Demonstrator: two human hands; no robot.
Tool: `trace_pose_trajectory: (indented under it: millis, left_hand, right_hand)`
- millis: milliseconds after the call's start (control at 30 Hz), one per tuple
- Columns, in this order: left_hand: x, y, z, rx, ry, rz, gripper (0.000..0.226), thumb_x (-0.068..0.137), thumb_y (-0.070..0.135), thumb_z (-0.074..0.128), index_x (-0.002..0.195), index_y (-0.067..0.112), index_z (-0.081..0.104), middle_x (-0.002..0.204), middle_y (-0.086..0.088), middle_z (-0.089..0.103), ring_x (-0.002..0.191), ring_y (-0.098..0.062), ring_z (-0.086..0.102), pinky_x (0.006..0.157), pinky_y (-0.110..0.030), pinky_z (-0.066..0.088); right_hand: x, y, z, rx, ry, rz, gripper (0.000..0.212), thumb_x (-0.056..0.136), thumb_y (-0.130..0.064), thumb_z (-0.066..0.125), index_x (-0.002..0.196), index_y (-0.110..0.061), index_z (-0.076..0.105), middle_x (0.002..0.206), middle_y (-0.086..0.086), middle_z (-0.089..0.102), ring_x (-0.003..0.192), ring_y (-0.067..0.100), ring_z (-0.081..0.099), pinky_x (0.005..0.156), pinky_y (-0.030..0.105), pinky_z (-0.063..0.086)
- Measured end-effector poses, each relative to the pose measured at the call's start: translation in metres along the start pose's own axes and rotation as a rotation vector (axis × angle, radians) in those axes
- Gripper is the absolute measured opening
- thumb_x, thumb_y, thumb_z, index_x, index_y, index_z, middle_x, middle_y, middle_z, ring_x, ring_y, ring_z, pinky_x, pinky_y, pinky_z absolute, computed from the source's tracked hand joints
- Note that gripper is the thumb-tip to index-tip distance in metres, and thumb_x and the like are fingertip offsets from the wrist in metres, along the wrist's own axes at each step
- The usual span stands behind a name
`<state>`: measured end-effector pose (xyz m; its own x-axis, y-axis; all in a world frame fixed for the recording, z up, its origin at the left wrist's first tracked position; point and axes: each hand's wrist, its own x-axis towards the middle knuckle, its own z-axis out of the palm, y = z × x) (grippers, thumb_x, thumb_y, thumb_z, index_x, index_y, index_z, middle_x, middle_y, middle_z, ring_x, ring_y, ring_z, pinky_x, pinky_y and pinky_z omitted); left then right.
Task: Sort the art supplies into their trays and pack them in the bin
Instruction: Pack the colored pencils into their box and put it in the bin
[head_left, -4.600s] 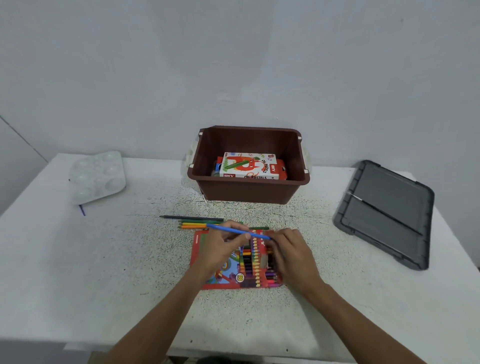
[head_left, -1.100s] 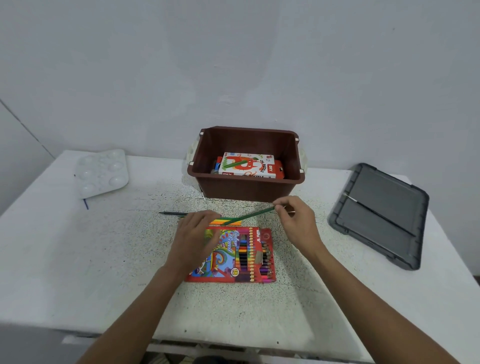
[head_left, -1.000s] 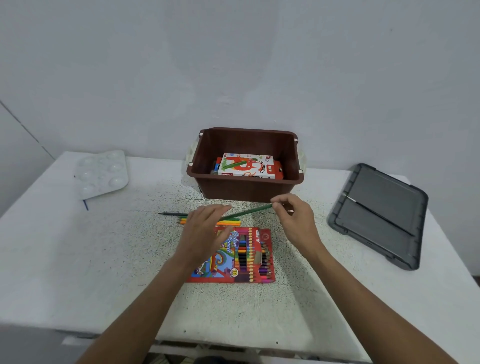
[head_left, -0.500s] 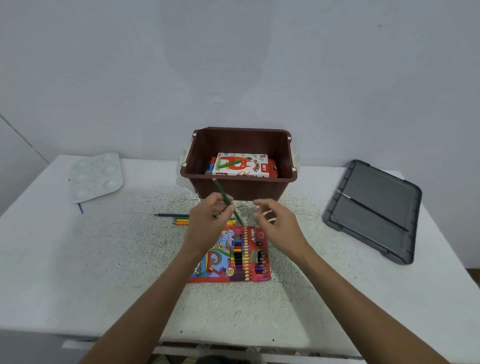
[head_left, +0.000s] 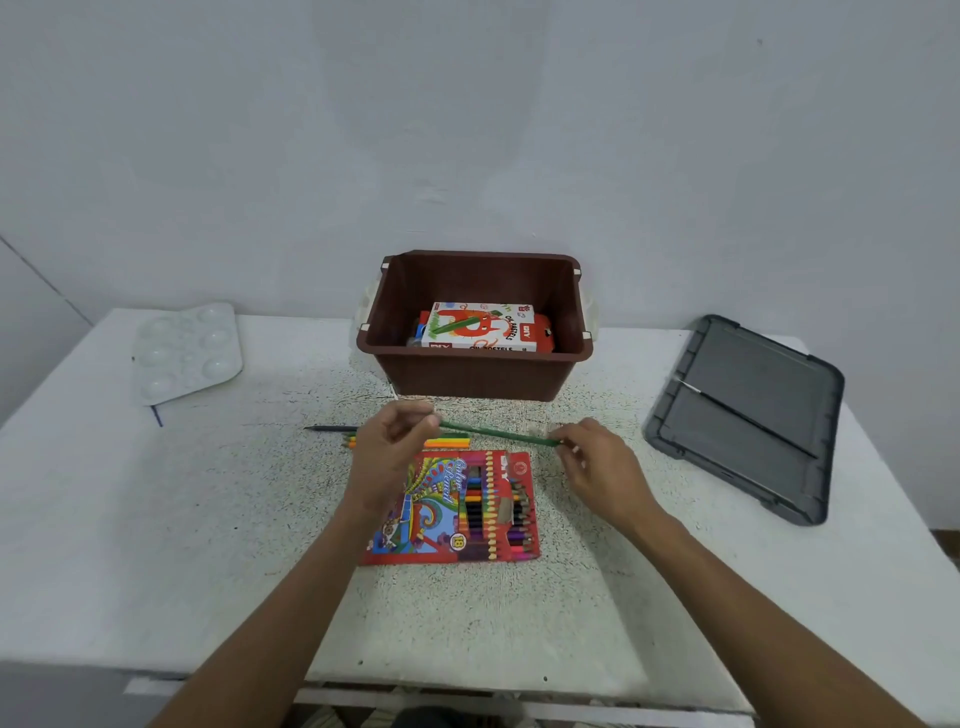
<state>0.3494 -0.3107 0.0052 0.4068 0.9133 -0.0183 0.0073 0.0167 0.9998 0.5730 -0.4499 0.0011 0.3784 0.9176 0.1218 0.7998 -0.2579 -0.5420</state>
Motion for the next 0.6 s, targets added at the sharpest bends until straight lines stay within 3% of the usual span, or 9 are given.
trace_pose_trajectory:
  millis: [133,267,433,600]
  left_hand:
    - [-0.002,-0.025,-0.03,0.455,0.057,0.114,0.002,0.094,0.019,0.065,0.095,0.021,0.064,0.094,0.009,0.069,0.088,-0.012,0.068,0.075,-0.031,0.058]
    - [-0.012,-0.057,-0.058,0.803,0.097,0.214,0.017,0.094,0.026,0.063,0.108,0.016,0.062,0.112,-0.002,0.063,0.096,-0.013,0.059,0.081,-0.033,0.053]
    - [-0.021,-0.078,-0.074,0.961,0.031,0.344,0.041,0.093,0.044,0.048,0.116,0.013,0.061,0.121,-0.006,0.062,0.103,-0.017,0.058,0.086,-0.033,0.05]
    - [-0.02,-0.08,-0.072,1.014,-0.012,0.392,0.046,0.092,0.049,0.045,0.117,0.015,0.062,0.121,-0.003,0.062,0.102,-0.015,0.061,0.085,-0.028,0.046]
  right_hand:
    - [-0.009,0.04,-0.012,-0.179,0.043,0.044,0.017,0.097,-0.012,0.057,0.107,-0.011,0.071,0.092,0.002,0.062,0.072,0.02,0.057,0.055,0.022,0.036]
    - [-0.017,0.07,-0.026,-0.303,0.089,0.019,0.012,0.093,-0.008,0.062,0.098,-0.006,0.072,0.081,0.005,0.061,0.061,0.025,0.053,0.048,0.027,0.037]
    - [-0.021,0.076,-0.03,-0.344,0.116,-0.059,0.006,0.086,-0.004,0.07,0.09,-0.005,0.073,0.071,0.004,0.055,0.052,0.022,0.045,0.045,0.023,0.028]
    - [-0.023,0.065,-0.019,-0.358,0.069,-0.126,0.012,0.082,-0.007,0.076,0.094,-0.009,0.074,0.075,0.006,0.061,0.054,0.021,0.051,0.048,0.023,0.03]
